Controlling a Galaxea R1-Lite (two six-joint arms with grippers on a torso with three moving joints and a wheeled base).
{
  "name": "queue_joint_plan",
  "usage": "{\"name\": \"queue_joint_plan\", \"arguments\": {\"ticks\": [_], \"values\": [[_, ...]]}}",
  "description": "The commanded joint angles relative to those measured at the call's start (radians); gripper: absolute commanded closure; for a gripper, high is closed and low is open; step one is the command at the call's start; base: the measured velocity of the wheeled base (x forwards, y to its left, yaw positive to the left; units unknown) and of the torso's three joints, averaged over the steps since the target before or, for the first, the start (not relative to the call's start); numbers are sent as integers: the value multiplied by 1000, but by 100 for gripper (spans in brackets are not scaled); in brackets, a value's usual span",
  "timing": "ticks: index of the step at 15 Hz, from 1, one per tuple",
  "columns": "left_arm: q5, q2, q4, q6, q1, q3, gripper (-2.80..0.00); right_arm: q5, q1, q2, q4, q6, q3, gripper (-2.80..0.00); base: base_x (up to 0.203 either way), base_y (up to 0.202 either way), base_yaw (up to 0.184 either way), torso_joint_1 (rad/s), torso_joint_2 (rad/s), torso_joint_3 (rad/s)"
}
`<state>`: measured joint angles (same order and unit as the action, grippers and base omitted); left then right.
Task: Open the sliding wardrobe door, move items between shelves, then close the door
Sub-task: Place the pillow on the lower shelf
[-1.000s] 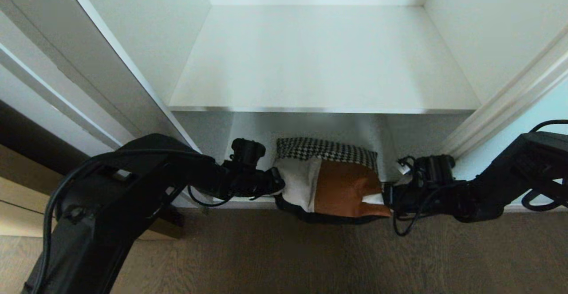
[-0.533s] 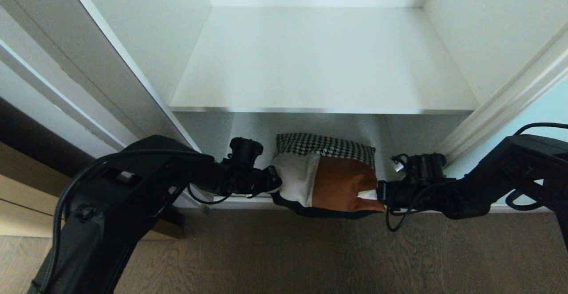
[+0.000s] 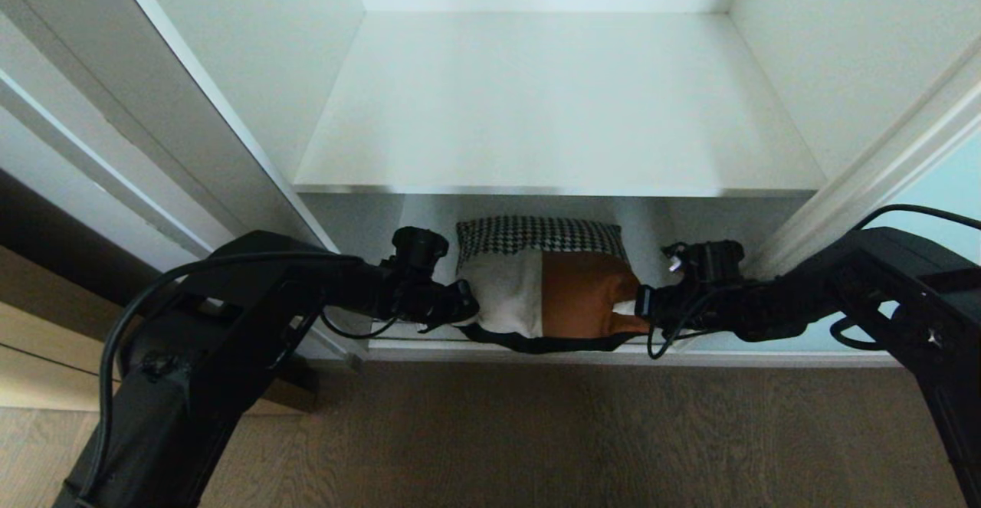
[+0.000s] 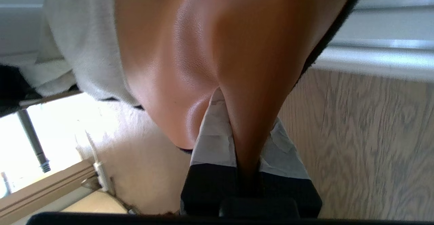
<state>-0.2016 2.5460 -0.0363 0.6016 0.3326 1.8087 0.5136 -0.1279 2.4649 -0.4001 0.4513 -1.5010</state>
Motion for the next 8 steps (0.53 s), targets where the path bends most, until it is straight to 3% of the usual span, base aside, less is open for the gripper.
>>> {"name": "queue_joint_plan", "arguments": {"ticks": [1,3,4,8], "values": [[0,-2,55,-66,-22,32,0,-28,-6,39,83,-5,-135,0,0,0,0,0,0,0],[31,20,114,-88,-39,101,0,-84,-10,93,171,-29,-257,0,0,0,0,0,0,0],[78,44,125,-92,-47,127,0,-120,-11,120,219,-50,-303,0,0,0,0,0,0,0],[172,108,92,-100,-55,130,0,-180,-19,170,283,-77,-373,0,0,0,0,0,0,0]]}}
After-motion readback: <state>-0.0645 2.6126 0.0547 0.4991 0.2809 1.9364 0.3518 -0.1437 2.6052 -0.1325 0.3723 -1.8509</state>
